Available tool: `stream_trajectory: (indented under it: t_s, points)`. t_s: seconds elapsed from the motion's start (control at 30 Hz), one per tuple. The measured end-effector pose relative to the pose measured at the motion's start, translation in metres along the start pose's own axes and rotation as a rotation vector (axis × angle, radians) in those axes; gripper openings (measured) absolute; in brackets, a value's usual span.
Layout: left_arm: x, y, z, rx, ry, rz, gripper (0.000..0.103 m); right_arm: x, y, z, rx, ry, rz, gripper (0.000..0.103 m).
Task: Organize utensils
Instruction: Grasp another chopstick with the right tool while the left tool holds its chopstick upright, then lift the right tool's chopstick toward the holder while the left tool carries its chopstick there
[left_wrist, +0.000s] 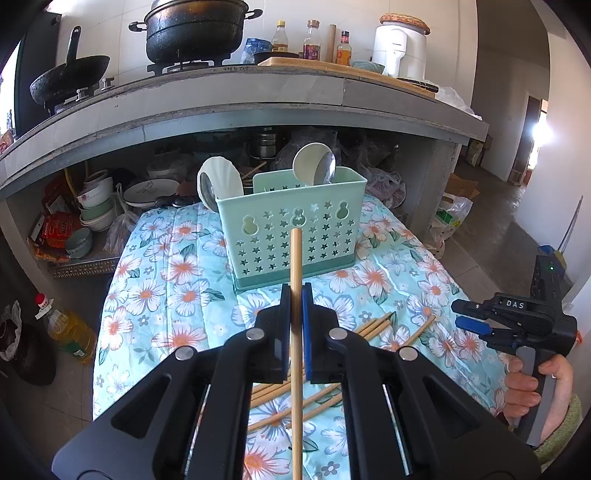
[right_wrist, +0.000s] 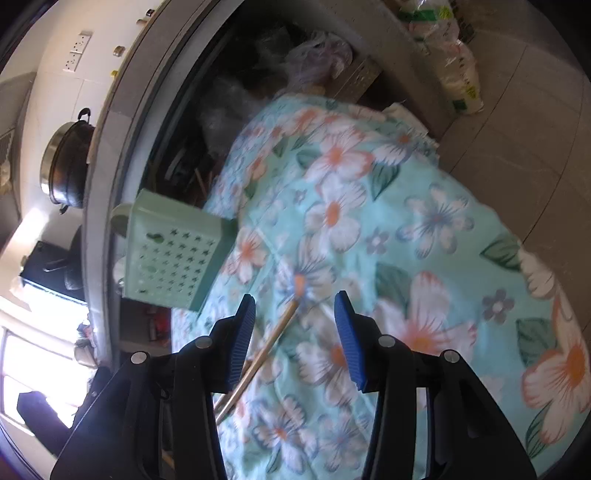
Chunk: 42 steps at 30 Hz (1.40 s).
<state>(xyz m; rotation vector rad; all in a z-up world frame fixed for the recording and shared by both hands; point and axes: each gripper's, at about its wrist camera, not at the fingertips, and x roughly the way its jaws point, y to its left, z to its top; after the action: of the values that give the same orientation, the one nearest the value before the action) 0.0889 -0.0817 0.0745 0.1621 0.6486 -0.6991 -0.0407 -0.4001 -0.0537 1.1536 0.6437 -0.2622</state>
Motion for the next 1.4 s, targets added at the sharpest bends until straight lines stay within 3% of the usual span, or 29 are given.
stream_trajectory:
  t_s: [0.27, 0.43, 0.87, 1.07, 1.4]
  points:
    - [0.0, 0.0, 0.002, 0.0, 0.001, -0.002, 0.004, 0.027, 0.005, -0.018, 0.048, 0.149, 0.078, 0.044]
    - [0.0, 0.0, 0.002, 0.0, 0.001, 0.001, 0.004, 0.049, 0.002, -0.017, 0.078, 0.165, 0.063, 0.041]
    - [-0.001, 0.001, 0.003, -0.006, 0.003, 0.008, 0.004, 0.07, 0.008, -0.007, 0.079, 0.103, -0.004, 0.014]
    - [-0.002, 0.003, 0.002, -0.014, -0.003, 0.017, 0.004, 0.059, 0.017, -0.003, 0.023, 0.072, 0.014, 0.013]
    - [-0.008, 0.007, 0.009, -0.051, -0.026, 0.015, 0.004, 0.007, 0.073, 0.0, -0.239, -0.092, 0.033, 0.01]
